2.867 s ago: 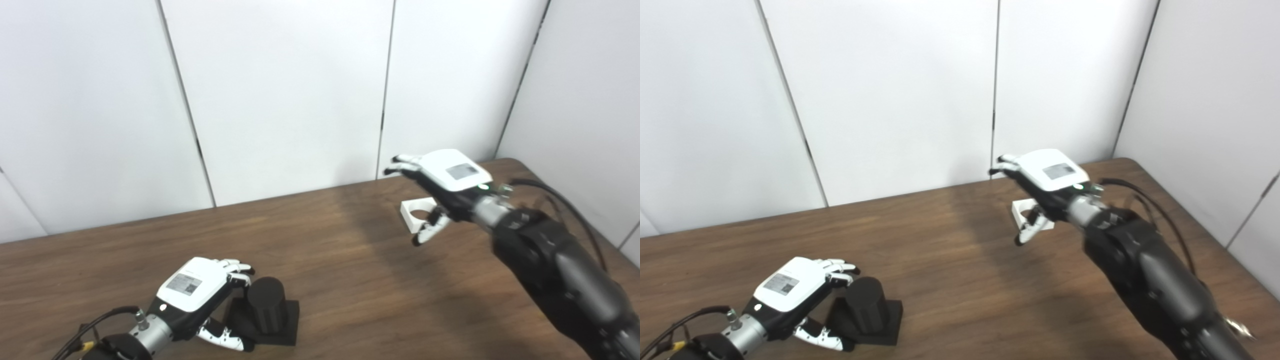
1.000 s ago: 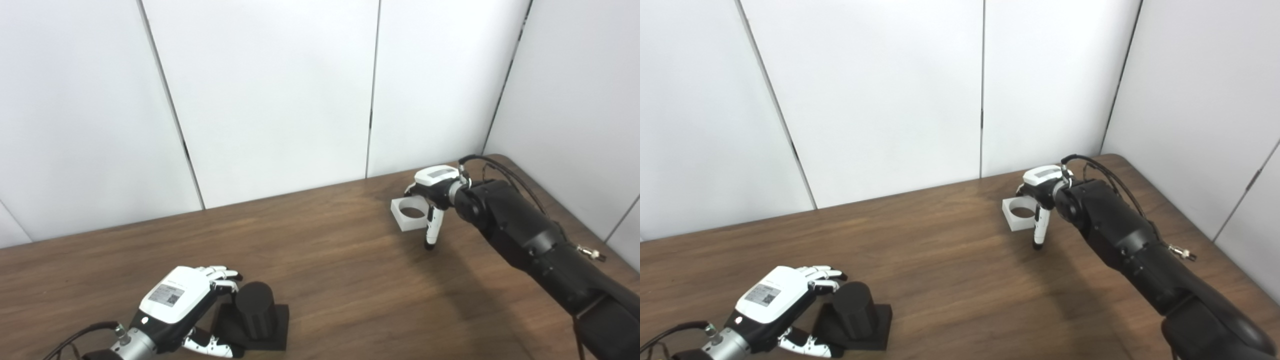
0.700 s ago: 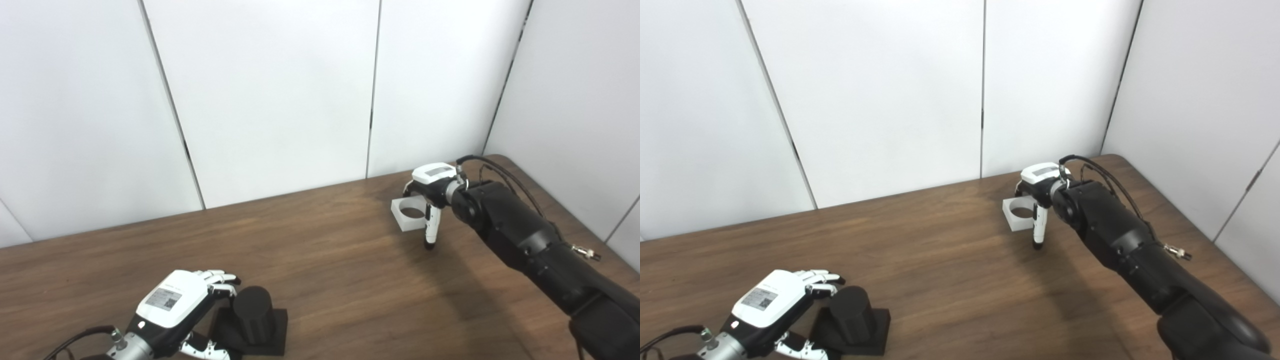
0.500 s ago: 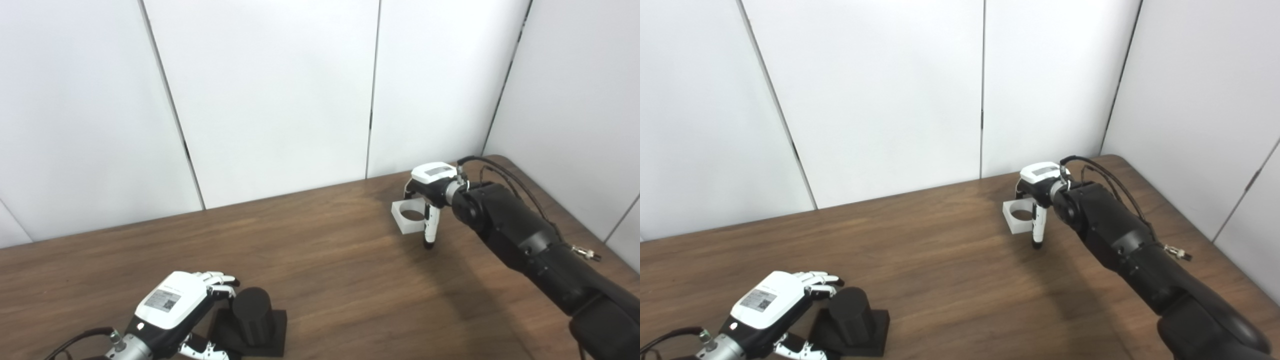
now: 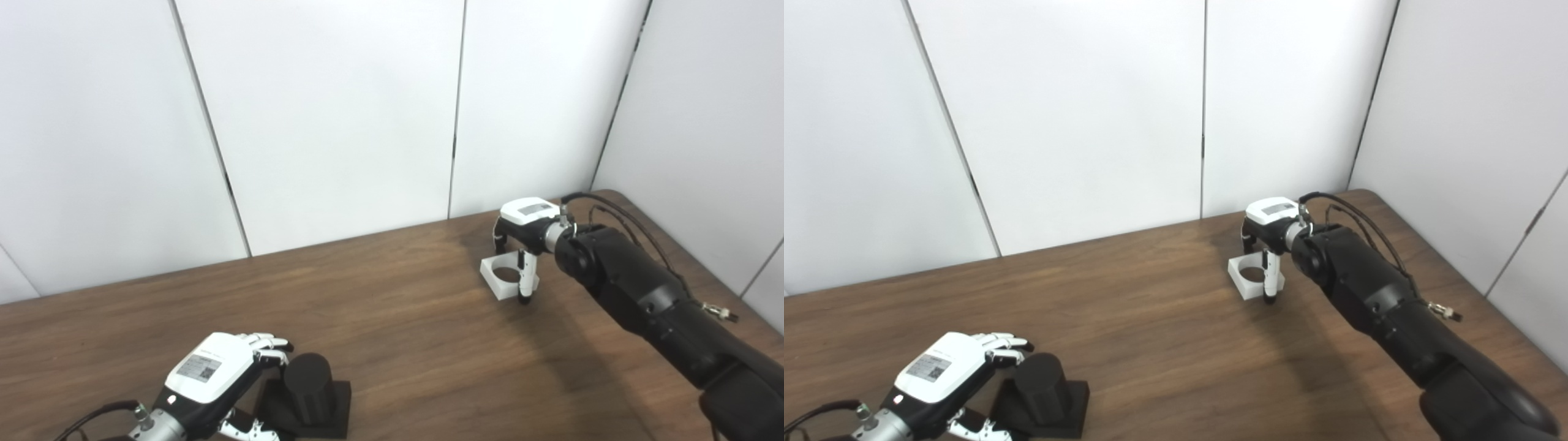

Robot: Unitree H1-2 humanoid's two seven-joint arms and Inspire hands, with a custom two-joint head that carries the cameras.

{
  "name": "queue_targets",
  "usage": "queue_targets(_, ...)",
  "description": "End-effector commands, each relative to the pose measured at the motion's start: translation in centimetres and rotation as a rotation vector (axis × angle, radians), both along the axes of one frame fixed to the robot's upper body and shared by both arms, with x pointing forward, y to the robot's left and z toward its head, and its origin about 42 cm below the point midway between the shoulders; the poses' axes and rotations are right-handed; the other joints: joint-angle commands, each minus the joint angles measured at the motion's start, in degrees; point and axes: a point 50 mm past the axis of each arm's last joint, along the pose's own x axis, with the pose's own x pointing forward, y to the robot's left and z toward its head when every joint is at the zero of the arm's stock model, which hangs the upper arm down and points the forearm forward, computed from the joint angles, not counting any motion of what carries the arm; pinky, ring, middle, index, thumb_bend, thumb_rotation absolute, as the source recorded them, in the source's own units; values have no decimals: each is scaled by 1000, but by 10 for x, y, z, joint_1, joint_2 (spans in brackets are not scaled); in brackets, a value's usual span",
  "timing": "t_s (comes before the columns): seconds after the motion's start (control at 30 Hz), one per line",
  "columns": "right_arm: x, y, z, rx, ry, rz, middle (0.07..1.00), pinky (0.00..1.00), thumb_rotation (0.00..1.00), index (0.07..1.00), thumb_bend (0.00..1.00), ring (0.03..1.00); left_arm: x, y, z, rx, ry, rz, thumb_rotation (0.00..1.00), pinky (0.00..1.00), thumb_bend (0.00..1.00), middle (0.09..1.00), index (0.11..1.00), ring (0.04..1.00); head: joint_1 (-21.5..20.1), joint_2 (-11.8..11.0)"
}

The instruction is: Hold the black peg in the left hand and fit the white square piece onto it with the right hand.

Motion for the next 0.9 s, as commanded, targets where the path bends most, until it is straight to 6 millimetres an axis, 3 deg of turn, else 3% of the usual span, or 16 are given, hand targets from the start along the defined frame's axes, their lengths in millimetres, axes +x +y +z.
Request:
queue_targets(0.0, 0, -5, 15, 3, -73, 8, 748, 794, 134, 480, 524, 830, -14, 16, -26, 145, 102, 3, 61, 757, 524, 821, 489, 836, 1, 2)
queue_targets(0.17, -3, -6, 19, 28, -123, 34, 748, 806, 133, 478, 523, 825, -13, 14, -26, 149, 92, -2, 61, 747, 524, 816, 488, 830, 8, 4)
queue_targets(0.37, -9, 5, 39, 97, -172, 99, 753, 819, 130, 477, 522, 843, -12, 13, -25, 152, 98, 7, 61, 754, 524, 819, 489, 834, 17, 12)
queue_targets(0.87, -36, 50, 83, 197, -199, 321, 751, 734, 129, 476, 521, 833, -10, 1, -31, 167, 93, 12, 67, 778, 524, 843, 489, 861, 110, 40)
